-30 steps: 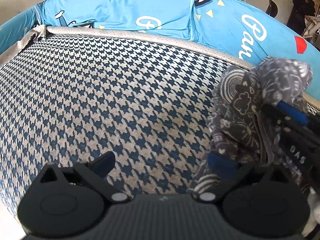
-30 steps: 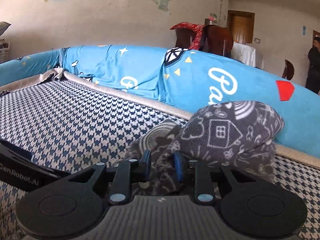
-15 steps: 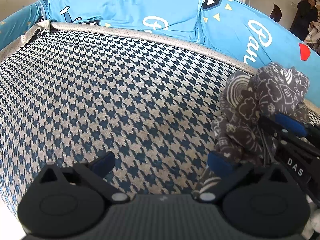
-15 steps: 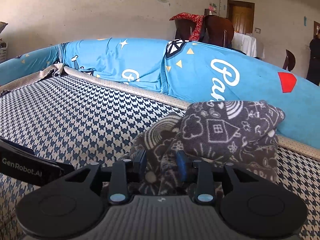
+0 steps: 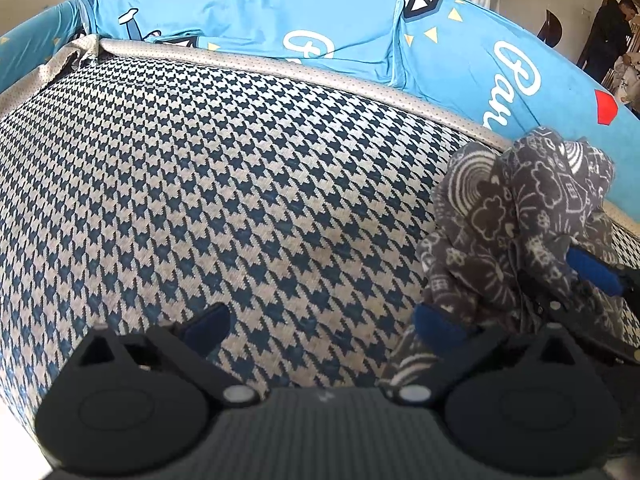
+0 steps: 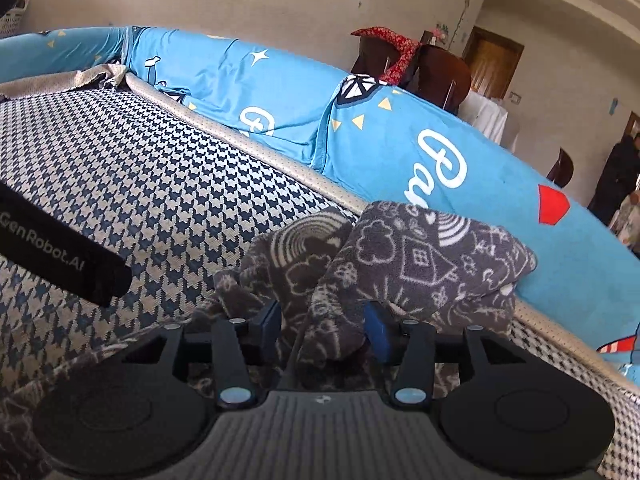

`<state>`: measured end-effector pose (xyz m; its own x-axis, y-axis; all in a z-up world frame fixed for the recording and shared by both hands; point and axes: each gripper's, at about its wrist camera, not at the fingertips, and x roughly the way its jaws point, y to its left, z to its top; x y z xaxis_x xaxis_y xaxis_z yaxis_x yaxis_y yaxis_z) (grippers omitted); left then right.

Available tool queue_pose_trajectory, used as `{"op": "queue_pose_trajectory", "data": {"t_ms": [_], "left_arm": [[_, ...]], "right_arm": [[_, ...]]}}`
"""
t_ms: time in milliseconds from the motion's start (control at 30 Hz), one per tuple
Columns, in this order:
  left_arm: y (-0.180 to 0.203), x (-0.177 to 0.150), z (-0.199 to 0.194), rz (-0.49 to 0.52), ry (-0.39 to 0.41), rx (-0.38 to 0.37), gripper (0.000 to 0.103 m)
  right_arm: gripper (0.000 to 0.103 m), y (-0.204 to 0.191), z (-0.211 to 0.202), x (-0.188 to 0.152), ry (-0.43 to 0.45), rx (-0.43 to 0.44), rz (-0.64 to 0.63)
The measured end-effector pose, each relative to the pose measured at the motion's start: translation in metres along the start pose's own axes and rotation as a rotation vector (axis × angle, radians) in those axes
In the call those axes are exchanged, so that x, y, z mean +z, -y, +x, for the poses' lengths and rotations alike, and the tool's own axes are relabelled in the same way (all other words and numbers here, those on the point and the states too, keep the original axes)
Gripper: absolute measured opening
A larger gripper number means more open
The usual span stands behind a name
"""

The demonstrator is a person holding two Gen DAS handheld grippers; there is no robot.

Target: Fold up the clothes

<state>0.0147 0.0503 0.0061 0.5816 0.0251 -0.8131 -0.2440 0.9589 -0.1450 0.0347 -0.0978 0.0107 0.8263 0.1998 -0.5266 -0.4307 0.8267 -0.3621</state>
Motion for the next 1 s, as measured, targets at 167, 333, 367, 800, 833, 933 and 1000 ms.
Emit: {"op": "queue_pose_trajectory", "data": {"t_ms": [167,333,367,800,833,933,1000], "left_arm": [[0.000,0.000,0.000,-0.006,-0.006,-0.009,0.103],[0.001,-0.001,0.000,-0.003,-0.006,-0.013,0.103],[0.000,-0.001,0.000,-0.004,-0.008,-0.013,0.103],[-0.003,-0.001,0.000,-0.018,-0.012,-0.018,0.103],[-0.003,-0.002,0.000,-0.020,-0.012,-0.019,0.103],[-0.003,-0.001,-0.002,-0.024,-0.007,-0.019,0.103],[-0.003,0.000,-0.004,-0.029,-0.001,-0.019,0.103]], "right_arm": [[0.050,-0.004,0.007,-0.008,-0.026,-0.010,-0.036],[0.049,0.000,0.014,-0.013,-0.049,-0.031,-0.020],[0.049,-0.001,0.014,-0.014,-0.048,-0.032,-0.028],[0.018,0.011,0.017,-0.014,-0.044,-0.031,0.059],[0.016,0.014,0.016,-0.013,-0.042,-0.027,0.085],[0.013,0.023,0.013,-0.007,-0.026,-0.009,0.177],[0.013,0.030,0.010,0.000,-0.005,0.008,0.249]]}}
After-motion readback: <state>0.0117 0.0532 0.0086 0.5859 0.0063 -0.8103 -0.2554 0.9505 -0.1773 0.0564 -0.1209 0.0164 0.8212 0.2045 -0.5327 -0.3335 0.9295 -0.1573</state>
